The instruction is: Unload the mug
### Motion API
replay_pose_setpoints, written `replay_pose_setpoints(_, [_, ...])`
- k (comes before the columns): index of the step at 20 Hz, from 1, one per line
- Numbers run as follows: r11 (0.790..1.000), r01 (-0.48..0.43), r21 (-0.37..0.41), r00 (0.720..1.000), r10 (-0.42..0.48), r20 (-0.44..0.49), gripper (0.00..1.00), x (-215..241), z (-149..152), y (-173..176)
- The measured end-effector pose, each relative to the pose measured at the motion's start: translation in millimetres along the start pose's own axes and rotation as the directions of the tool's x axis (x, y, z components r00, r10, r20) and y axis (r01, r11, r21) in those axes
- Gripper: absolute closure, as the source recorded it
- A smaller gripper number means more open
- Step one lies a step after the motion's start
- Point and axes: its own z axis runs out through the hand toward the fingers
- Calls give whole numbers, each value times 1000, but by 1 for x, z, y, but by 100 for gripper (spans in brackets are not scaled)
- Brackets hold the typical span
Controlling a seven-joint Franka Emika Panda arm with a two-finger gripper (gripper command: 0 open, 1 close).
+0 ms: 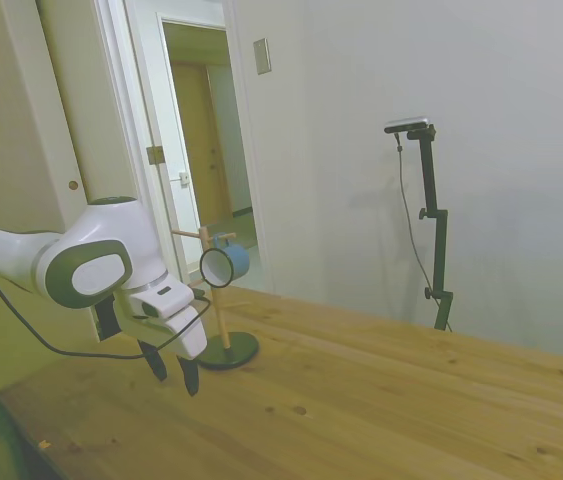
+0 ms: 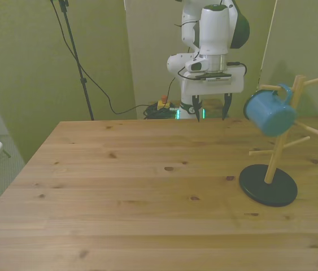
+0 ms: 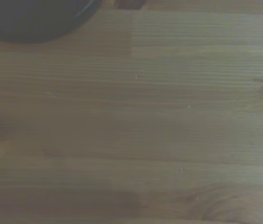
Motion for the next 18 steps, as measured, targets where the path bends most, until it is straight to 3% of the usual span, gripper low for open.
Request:
replay_pose_setpoints(5, [1000, -4, 12, 1000, 4, -11, 0, 5, 1, -2])
replay_pose_setpoints(11, [992, -30, 122, 992, 45, -121, 0, 26, -12, -1])
replay_pose_setpoints(18, [944, 42, 326, 931, 81, -355, 0, 34, -35, -17])
